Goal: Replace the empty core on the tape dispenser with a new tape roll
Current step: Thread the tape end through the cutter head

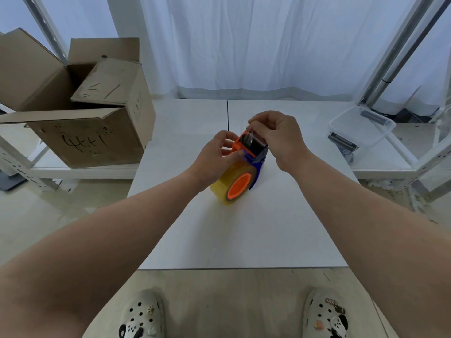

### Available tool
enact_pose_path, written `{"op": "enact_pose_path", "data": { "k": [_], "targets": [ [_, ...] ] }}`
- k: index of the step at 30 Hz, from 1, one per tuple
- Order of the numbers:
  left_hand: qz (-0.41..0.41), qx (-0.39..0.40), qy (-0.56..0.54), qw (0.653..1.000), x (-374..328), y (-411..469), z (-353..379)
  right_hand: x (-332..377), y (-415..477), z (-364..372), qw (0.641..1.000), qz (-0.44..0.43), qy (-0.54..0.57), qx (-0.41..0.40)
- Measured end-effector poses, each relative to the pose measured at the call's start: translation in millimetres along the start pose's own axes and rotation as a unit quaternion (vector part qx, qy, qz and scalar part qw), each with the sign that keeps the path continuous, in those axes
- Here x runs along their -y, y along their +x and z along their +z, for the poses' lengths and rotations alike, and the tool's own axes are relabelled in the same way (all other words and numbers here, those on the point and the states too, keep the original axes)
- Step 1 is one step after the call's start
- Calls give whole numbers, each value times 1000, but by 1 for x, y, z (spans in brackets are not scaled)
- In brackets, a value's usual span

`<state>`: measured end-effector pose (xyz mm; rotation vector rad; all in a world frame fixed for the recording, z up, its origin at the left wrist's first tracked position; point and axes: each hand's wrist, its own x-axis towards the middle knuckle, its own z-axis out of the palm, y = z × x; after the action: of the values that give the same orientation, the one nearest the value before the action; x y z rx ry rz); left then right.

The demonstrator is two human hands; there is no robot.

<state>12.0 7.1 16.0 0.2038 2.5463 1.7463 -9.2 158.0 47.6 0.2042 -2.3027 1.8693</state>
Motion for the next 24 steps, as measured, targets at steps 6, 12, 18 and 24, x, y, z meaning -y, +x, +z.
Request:
{"op": "enact_pose_path", "data": {
  "k": [6, 12, 18, 24],
  "targets": [
    [53, -91, 173, 979, -3, -5, 11, 4, -2, 4, 1000, -4, -5, 2],
    [44, -109, 218, 969, 0, -3, 14, 4, -1, 4, 1000, 16, -9, -5],
    [70, -19, 137, 988, -2, -8, 1, 3, 0, -5, 1000, 26, 5, 6],
    [37, -57, 171, 983, -12, -3, 17, 9, -1, 1, 997, 40, 40, 42]
  ]
}}
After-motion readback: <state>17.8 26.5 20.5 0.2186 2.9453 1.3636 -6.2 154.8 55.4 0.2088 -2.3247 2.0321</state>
